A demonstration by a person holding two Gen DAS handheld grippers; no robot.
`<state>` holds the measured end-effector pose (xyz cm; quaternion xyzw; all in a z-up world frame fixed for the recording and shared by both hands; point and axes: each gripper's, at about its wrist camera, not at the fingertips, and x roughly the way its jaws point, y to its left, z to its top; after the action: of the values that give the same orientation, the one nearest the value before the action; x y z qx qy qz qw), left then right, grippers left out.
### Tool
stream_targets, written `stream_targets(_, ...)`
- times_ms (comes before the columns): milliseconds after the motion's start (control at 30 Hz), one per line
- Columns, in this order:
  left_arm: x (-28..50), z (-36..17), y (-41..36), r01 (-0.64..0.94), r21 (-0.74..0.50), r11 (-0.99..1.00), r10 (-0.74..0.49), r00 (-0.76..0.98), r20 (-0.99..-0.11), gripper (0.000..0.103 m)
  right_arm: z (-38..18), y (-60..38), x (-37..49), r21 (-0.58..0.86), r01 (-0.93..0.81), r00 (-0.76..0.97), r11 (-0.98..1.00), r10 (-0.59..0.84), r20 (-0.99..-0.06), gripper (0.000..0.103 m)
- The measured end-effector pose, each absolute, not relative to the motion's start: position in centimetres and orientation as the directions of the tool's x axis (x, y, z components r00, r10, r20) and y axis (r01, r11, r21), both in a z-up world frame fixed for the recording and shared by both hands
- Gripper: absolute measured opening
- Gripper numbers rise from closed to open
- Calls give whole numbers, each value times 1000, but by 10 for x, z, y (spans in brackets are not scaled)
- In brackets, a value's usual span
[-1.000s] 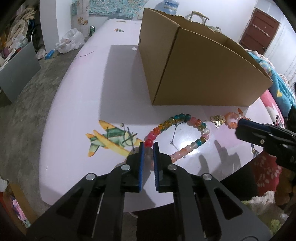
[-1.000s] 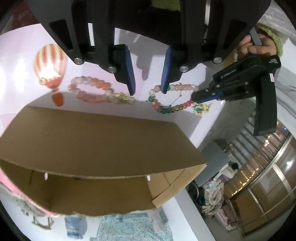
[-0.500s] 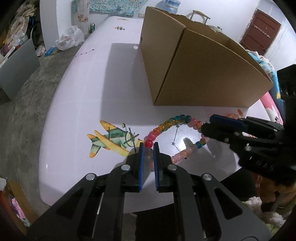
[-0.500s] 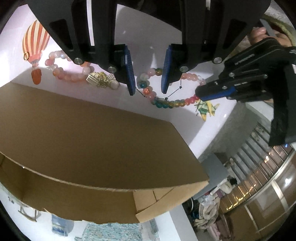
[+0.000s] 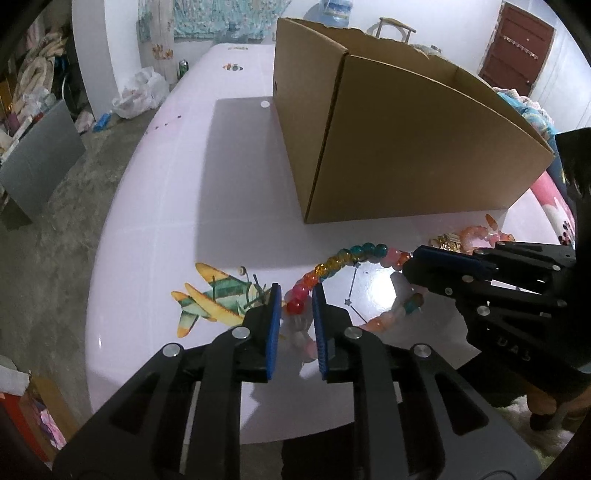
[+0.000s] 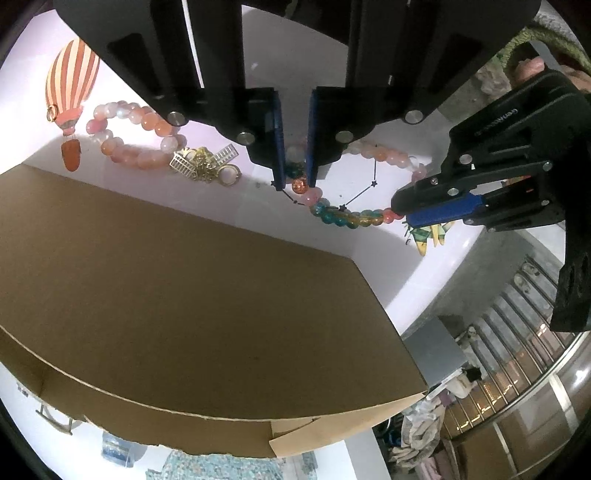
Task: Organize jewelry
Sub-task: 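Close the left gripper on the rainbow beaded bracelet while the right gripper steadies it, then lift the rainbow bracelet into the box and open the left gripper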
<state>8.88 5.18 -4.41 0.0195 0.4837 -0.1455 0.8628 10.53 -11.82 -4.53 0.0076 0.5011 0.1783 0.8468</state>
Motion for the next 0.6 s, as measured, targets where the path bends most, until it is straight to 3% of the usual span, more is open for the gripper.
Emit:
stream_targets(167,84,-43,49,268,-68,961,-203,514,-833,9,-48,-127,107,235,-288,434,928,346,-832,10)
stream_targets(600,52,16,49,295,-98,951,-262,594,-761,9,-6,-145,79,254,-324,513,911,395,-762,10)
